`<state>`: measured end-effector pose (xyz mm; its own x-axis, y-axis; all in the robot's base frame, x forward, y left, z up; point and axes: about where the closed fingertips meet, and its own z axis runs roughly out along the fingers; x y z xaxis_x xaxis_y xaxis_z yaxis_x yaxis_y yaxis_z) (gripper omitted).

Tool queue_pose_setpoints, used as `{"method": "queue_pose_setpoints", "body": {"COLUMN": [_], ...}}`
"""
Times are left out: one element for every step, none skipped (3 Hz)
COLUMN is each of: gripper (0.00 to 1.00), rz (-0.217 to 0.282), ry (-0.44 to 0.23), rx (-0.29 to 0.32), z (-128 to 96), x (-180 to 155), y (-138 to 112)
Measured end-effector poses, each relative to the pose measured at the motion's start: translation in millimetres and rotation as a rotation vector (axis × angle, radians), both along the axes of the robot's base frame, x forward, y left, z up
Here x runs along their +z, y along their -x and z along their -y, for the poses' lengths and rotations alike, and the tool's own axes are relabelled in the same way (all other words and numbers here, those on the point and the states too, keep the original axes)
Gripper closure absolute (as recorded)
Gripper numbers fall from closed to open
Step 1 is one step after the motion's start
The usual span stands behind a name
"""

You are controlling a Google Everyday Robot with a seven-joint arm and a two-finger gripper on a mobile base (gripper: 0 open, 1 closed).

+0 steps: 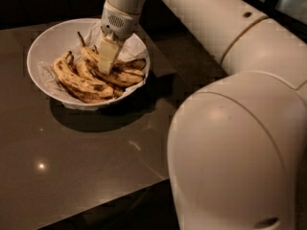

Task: Pick banana from white bowl

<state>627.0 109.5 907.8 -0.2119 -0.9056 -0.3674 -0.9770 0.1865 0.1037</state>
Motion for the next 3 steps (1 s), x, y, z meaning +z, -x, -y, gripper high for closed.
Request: {"method": "queue_pose_setpoints", "body": {"gripper": [1.0,1.0,1.0], "rz": [0.042,0.077,0.122], "ry": [-0.028,-0.045,-0.046], "rx": [-0.017,-0.007,0.014], "z": [17,31,46], "x": [23,44,66], "y": [17,34,59]}}
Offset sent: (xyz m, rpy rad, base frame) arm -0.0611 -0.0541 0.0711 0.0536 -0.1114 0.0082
